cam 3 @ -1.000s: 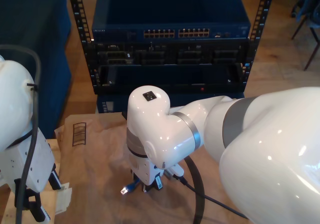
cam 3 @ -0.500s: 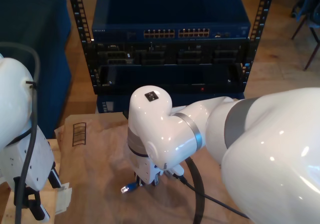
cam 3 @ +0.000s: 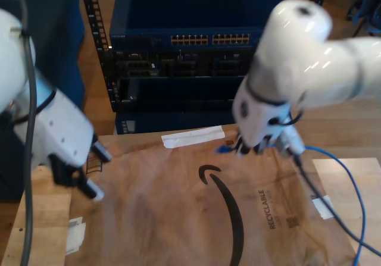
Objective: Grab the cable and plug it in
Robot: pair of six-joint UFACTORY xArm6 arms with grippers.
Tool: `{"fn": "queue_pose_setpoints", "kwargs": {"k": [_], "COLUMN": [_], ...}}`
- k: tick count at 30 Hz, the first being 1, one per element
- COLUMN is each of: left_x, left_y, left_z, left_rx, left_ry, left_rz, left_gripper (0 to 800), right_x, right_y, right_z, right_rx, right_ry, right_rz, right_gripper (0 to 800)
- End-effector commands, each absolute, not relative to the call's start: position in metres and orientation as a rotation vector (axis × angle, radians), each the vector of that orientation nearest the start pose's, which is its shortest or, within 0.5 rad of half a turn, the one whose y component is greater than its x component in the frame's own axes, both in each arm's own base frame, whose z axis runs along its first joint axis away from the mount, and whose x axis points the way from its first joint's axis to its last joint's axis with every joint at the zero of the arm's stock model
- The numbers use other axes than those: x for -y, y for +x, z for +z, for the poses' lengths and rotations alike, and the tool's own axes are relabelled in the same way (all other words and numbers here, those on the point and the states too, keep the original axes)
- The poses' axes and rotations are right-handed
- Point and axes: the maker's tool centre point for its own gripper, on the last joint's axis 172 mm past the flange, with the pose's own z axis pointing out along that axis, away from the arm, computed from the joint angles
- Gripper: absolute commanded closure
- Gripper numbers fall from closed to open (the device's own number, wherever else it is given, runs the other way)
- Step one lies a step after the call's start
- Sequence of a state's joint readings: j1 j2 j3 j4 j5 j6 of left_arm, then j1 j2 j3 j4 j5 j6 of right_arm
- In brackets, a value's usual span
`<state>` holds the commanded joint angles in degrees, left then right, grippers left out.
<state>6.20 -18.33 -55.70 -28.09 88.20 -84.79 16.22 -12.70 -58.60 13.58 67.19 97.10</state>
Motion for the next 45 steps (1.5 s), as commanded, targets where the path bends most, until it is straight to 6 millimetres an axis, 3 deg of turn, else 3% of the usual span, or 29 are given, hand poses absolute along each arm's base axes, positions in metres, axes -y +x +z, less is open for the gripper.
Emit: {"fn": "queue_pose_setpoints", "kwargs": {"k": [4,8,10,14,20,24,27,33,39,45], "left_x": [0.126,0.160,0.182,0.201,0.229,0.242,0.247,0.252,0.268,0.272], "left_y": [0.361,0.374,0.379,0.388,0.395,0.395,0.399,0.398,0.389,0.386], "left_z": [0.305,0.321,0.337,0.350,0.387,0.403,0.425,0.433,0.477,0.483], "left_rx": [-1.996,-1.914,-1.863,-1.807,-1.652,-1.582,-1.540,-1.524,-1.425,-1.408], "left_ry": [1.922,1.963,1.959,1.897,1.832,1.793,1.777,1.754,1.718,1.702], "left_rz": [-0.693,-0.646,-0.637,-0.686,-0.744,-0.786,-0.773,-0.798,-0.860,-0.894], "left_gripper": [0,0,0,0,0,0,0,0,0,1], "right_x": [-0.161,-0.170,-0.168,-0.176,-0.177,-0.175,-0.175,-0.179,-0.179,-0.179], "right_y": [0.403,0.402,0.401,0.403,0.403,0.405,0.404,0.403,0.394,0.390], "right_z": [0.319,0.360,0.373,0.392,0.437,0.443,0.455,0.477,0.486,0.487], "right_rx": [-2.037,-2.017,-2.030,-2.049,-1.987,-1.981,-1.963,-1.922,-1.902,-1.897], "right_ry": [-2.035,-1.936,-1.901,-1.820,-1.657,-1.629,-1.626,-1.620,-1.623,-1.631], "right_rz": [0.330,0.410,0.425,0.444,0.515,0.523,0.502,0.487,0.466,0.463], "right_gripper": [798,799,799,799,799,799,799,799,799,799]}}
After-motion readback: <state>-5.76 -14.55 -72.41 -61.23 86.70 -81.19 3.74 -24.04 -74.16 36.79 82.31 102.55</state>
